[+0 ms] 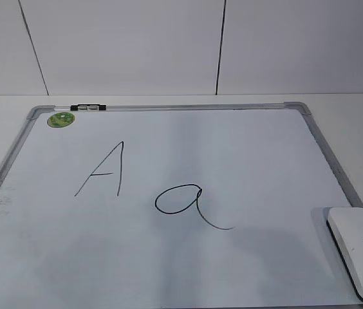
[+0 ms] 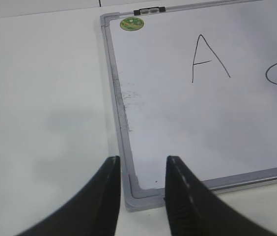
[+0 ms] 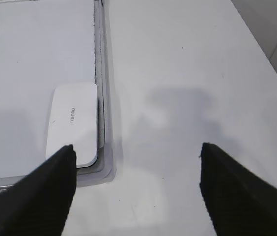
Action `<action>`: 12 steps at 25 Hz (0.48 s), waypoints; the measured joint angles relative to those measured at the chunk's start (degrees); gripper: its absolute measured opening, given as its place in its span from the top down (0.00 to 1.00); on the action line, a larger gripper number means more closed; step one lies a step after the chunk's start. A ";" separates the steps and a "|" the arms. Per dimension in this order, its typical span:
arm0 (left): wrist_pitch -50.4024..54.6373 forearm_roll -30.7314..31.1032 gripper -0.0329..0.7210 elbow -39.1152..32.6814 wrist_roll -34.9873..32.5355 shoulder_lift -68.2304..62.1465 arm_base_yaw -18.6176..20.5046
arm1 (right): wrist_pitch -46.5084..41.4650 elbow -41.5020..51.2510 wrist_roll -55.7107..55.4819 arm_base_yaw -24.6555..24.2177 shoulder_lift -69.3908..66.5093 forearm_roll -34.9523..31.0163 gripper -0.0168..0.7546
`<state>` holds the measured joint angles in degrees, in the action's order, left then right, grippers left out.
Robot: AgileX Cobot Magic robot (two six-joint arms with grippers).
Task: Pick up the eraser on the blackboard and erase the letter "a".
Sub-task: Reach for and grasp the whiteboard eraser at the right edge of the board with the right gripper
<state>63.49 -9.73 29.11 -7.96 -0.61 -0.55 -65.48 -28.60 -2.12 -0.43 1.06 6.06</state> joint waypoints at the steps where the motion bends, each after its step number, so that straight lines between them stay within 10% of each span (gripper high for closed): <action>1: 0.00 0.00 0.65 0.00 0.00 0.00 0.00 | 0.00 0.00 0.00 0.00 0.00 0.00 0.21; 12: 0.00 0.00 0.65 0.00 0.00 0.00 0.00 | 0.00 0.00 0.00 0.00 0.00 0.00 0.21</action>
<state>63.49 -9.73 29.11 -7.96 -0.61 -0.55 -65.48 -28.60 -2.12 -0.43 1.06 6.06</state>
